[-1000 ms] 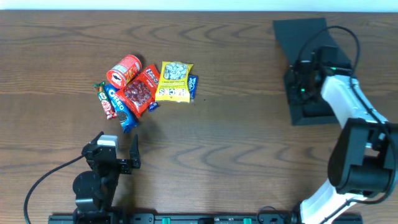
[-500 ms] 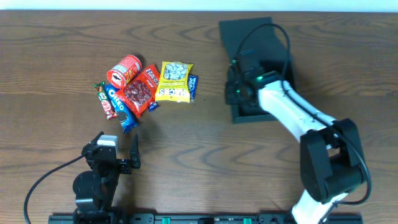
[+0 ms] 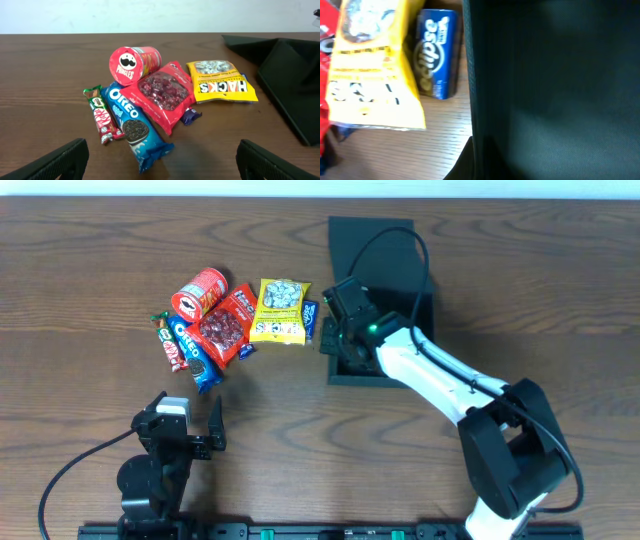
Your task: Pack container
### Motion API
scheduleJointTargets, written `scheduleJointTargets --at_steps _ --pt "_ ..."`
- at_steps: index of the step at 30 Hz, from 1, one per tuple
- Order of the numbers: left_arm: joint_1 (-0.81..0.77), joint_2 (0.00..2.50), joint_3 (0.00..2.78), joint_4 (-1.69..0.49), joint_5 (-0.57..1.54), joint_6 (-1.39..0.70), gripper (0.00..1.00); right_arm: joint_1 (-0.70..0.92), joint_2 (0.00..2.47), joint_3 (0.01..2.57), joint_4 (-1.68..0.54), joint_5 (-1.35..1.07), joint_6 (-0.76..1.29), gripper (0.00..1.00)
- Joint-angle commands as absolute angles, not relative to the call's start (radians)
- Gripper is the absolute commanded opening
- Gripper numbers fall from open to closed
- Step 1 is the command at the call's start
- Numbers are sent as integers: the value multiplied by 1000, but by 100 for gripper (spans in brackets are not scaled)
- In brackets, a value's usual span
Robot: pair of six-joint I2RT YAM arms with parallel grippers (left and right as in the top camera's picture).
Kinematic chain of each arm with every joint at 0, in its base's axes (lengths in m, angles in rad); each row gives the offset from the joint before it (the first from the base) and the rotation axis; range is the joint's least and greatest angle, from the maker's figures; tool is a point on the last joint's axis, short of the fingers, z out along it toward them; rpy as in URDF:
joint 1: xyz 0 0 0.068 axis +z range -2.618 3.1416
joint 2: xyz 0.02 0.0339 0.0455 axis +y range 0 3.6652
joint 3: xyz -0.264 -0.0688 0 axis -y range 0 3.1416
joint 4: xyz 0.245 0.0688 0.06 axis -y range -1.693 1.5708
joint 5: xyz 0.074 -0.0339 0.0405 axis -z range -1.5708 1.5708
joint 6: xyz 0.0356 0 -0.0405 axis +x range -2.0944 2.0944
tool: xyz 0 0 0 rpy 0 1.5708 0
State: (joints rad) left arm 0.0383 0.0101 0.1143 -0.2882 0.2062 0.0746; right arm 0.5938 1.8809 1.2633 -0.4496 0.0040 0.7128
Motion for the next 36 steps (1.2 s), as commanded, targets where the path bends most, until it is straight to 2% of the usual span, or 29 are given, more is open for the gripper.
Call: scheduleJointTargets --at_steps 1,10,11,12,13,17,22,28,32,36 --pt "36 5 93 -299 202 75 95 630 1903 1275 -433 -2 789 2" --pt "36 4 93 -299 202 74 95 643 1904 1275 -442 11 762 1" --pt "36 4 93 -299 202 74 95 643 1904 1275 -440 12 762 11" --pt "36 4 93 -299 202 75 95 643 1905 1275 -436 12 762 42" --pt "36 4 93 -299 202 74 95 643 1904 1275 -433 12 761 99" --pt "36 4 93 -299 202 75 95 641 1903 1288 -444 11 702 99" --pt "36 4 93 -299 202 75 95 640 1862 1418 -569 12 596 99" --pt "36 4 93 -299 202 75 95 631 1716 1597 -674 10 331 99" --pt "36 5 93 -299 202 75 95 626 1585 1604 -734 10 192 99" --pt "36 4 93 -299 202 75 95 619 1444 1604 -900 12 36 99"
